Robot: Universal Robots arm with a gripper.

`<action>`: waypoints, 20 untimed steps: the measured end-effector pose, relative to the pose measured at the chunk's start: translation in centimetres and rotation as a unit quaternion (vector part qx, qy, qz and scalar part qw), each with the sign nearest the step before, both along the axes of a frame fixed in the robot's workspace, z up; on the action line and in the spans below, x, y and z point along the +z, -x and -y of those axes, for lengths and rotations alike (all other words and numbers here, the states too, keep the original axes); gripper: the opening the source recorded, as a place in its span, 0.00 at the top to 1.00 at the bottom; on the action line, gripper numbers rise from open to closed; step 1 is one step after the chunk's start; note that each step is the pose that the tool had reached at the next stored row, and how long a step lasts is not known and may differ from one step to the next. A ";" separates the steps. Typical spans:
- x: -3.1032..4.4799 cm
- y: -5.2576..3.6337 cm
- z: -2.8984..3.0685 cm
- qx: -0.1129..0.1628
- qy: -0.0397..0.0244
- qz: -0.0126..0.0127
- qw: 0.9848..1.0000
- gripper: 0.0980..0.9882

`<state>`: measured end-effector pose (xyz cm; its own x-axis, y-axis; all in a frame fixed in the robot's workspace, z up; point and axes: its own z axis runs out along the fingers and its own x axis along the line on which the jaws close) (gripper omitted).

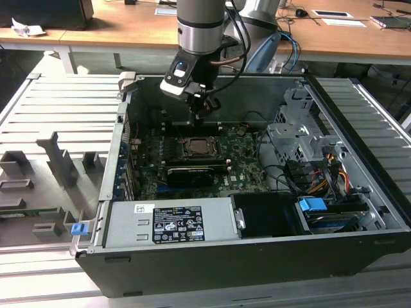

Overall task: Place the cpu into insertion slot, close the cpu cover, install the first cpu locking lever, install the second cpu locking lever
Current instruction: 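Install the first cpu locking lever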

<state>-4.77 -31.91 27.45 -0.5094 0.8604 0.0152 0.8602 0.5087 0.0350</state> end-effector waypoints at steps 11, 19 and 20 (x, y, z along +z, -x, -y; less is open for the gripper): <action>0.00 0.00 0.00 0.058 0.000 0.000 0.998 0.99; 0.00 0.00 0.00 0.077 0.000 0.000 0.997 0.99; 0.00 0.00 0.00 0.078 0.000 0.000 0.997 0.99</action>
<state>-4.77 -31.91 27.45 -0.6375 0.7703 0.0152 0.7702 0.6368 0.0350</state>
